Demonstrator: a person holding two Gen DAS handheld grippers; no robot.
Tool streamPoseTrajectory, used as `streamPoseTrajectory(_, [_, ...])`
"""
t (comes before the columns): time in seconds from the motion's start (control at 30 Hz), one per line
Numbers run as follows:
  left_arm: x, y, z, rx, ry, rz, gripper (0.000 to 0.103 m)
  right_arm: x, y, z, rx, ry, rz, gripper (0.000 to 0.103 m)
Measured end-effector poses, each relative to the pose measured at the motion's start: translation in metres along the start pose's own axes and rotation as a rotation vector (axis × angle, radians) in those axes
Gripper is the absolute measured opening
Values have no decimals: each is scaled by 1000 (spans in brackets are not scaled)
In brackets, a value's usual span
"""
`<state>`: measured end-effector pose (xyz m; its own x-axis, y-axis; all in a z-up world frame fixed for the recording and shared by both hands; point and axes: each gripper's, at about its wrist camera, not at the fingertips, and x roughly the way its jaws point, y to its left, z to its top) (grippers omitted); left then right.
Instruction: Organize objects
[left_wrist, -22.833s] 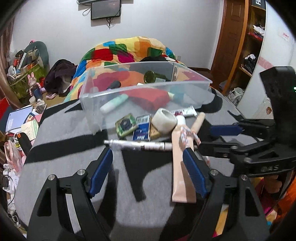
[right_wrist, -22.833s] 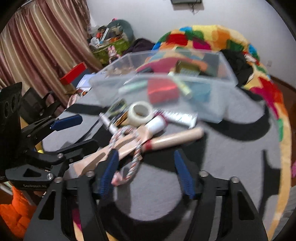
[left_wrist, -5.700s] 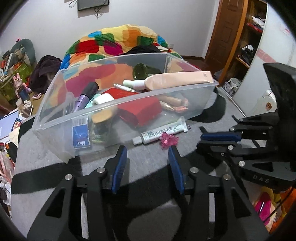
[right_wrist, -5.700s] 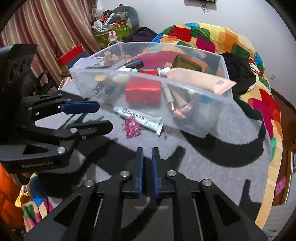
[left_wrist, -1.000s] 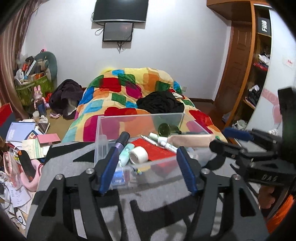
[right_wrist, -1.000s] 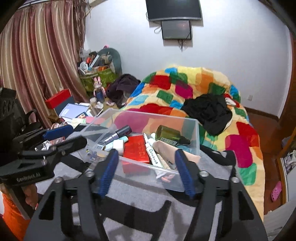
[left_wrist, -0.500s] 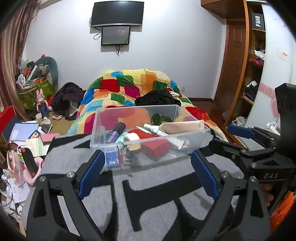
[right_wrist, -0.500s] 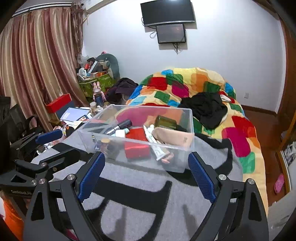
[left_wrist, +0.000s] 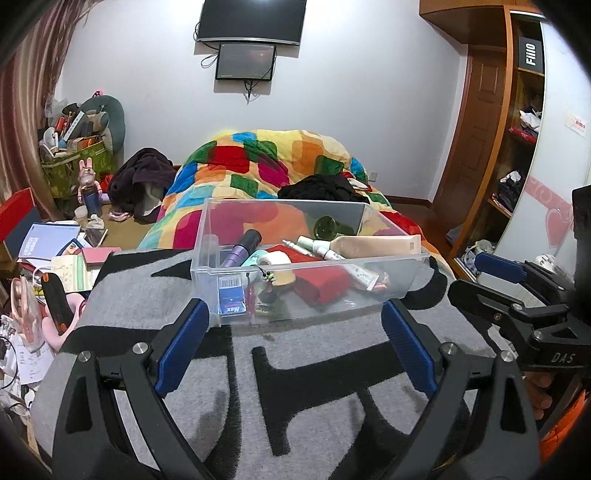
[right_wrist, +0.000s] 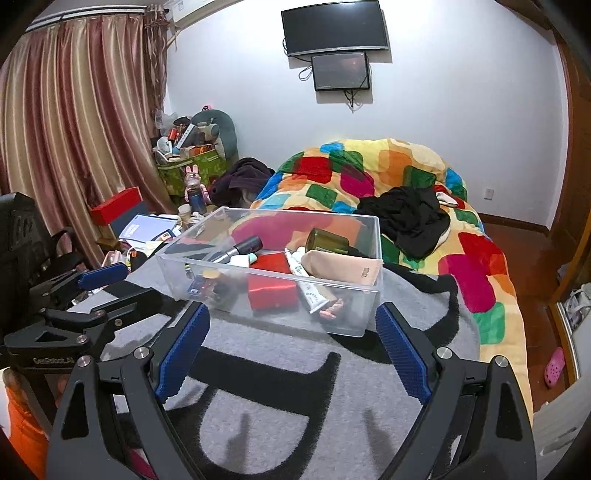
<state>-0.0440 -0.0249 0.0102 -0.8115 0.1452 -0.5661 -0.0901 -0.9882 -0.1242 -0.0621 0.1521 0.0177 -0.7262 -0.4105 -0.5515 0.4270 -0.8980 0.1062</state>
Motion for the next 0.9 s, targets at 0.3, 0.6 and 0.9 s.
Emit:
streamPoseTrajectory(0.3, [-1, 1, -1, 2, -7, 2, 95, -1, 1, -1, 2, 3, 5, 90])
streamPoseTrajectory(0.6, [-3, -2, 1, 9, -11, 1, 95, -1, 1, -1, 10, -2, 2, 95])
streamPoseTrajectory(0.9, [-4, -4, 1, 5, -9, -1, 97, -5, 3, 0, 3, -17, 7, 97])
